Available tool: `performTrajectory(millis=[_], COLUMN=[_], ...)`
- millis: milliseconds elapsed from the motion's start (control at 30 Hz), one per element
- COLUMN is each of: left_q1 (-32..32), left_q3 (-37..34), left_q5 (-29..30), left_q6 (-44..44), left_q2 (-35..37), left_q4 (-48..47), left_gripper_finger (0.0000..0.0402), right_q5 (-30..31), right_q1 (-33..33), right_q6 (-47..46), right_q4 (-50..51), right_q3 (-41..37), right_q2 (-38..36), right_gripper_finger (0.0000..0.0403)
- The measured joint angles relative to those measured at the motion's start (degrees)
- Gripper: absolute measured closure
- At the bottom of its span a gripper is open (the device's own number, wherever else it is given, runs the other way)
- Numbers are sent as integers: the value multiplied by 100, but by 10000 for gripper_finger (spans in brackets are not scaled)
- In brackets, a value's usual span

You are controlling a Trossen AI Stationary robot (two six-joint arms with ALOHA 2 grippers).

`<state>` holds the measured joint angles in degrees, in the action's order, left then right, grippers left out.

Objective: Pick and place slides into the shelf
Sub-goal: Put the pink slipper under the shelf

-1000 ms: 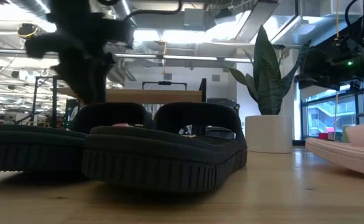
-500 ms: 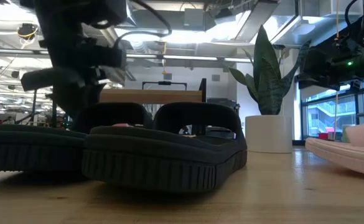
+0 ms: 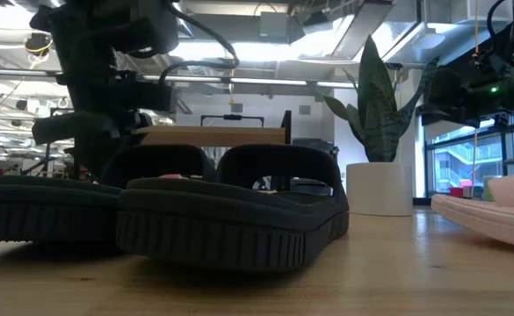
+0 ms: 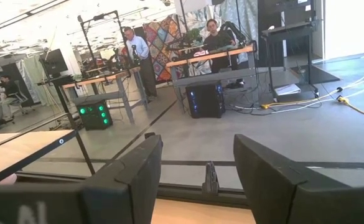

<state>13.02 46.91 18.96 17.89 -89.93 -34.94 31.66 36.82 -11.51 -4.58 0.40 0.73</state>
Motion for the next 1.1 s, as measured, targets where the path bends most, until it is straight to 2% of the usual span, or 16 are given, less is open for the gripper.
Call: performTrajectory(millis=[200, 433, 867, 1100], left_q1=[0, 0, 0, -172], left_q3=[-94, -182, -185, -185], left_q5=[0, 20, 9, -13], left_q6=[-2, -44, -37, -324], left_q2=[0, 0, 0, -2], left_q4=[39, 373, 426, 422], left_gripper_finger=[248, 302, 386, 394], right_q5=[0, 0, 0, 0], right_q1=[2, 1, 2, 0], right_q6=[0, 1, -44, -194], right_q4=[0, 0, 0, 0], right_q3=[1, 1, 2, 2], right_q2=[0, 0, 0, 0], right_gripper_finger=[203, 203, 203, 203])
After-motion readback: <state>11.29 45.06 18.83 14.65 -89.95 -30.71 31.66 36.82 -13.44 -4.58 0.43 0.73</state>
